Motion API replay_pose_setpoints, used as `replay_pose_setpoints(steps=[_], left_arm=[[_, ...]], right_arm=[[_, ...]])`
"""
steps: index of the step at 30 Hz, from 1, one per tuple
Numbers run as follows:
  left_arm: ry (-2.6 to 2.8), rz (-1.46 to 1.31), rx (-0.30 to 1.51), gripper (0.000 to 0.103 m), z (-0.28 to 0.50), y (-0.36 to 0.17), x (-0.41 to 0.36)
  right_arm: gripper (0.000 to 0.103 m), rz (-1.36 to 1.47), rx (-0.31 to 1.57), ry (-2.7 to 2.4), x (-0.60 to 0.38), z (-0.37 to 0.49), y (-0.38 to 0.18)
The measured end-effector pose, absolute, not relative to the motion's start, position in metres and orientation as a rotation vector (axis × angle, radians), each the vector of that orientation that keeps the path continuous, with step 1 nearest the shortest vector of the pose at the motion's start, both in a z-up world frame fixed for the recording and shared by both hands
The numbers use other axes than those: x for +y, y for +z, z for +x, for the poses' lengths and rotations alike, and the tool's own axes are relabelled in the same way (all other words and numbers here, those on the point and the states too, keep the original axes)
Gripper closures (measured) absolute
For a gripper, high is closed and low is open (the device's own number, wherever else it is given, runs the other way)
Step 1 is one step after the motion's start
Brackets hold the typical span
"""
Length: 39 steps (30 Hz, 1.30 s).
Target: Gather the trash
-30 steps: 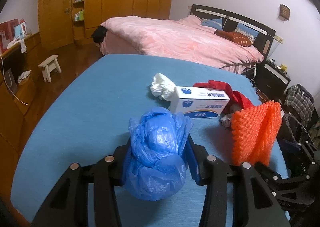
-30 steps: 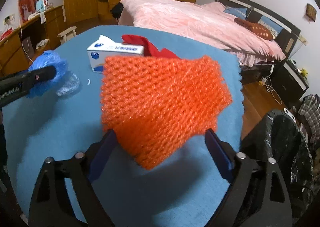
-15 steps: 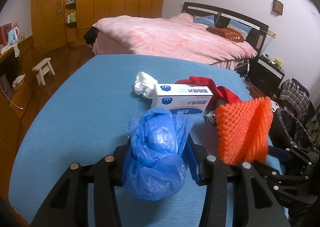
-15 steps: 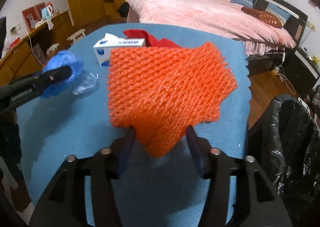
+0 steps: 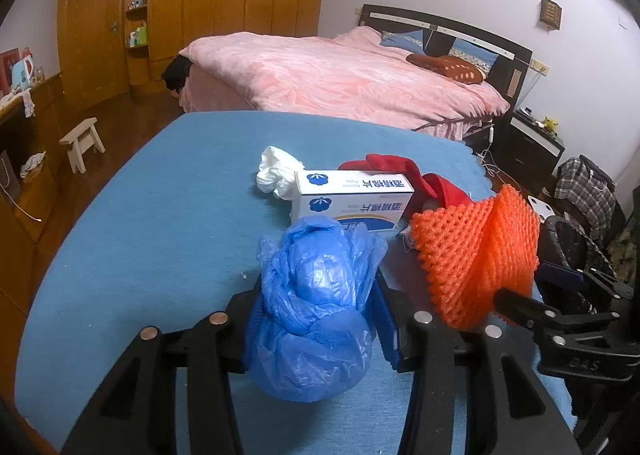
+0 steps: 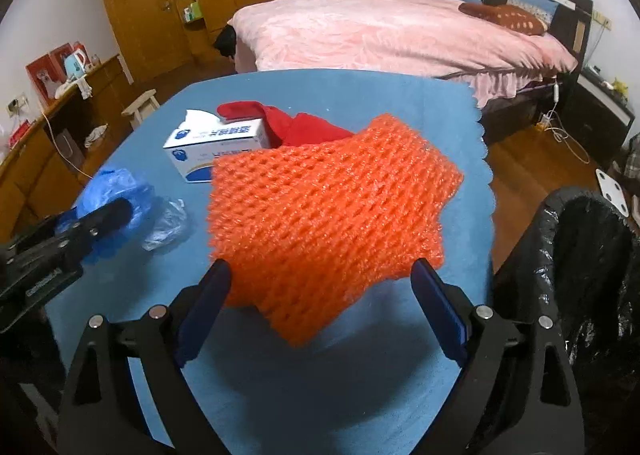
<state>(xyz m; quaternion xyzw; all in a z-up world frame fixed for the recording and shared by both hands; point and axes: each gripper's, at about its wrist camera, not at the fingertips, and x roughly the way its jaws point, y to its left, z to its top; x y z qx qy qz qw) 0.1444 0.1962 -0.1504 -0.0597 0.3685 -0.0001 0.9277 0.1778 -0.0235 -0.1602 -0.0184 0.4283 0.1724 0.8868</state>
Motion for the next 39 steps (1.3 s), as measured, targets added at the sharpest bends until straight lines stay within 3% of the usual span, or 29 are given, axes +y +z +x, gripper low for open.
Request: replay_pose_setpoints(steps=[14, 26, 28, 32, 34, 37, 39], left_arm=[[-0.006, -0.122, 0.749, 0.056, 0.145, -0.148, 0.192], [-0.010, -0.115, 0.767, 0.056, 0.149, -0.154, 0.191], [-0.008, -0.116, 0.772, 0.056, 0.150, -0.155, 0.193], [-0.007, -0.119, 0.772, 0.056, 0.150, -0.156, 0.194], [-0.009, -0.118, 0.773, 0.056, 0.150, -0.156, 0.194], [-0.017, -0.116, 0.770, 0.056, 0.150, -0.154, 0.192], [-0.023, -0.113, 0.767, 0.056, 0.149, -0.153, 0.190]], right_arm=[[0.013, -0.020, 0.865, 0.374, -0.034, 0.160, -0.142], [0.014, -0.100, 0.861, 0.295, -0.019, 0.197, -0.176], [0.032, -0.090, 0.872, 0.317, -0.020, 0.200, -0.181], [0.054, -0.097, 0.855, 0.358, -0.022, 0.197, -0.176], [0.088, -0.117, 0.843, 0.389, -0.022, 0.195, -0.171], [0.099, -0.131, 0.853, 0.431, -0.022, 0.194, -0.169], [0.101, -0.120, 0.849, 0.454, -0.024, 0.191, -0.167]])
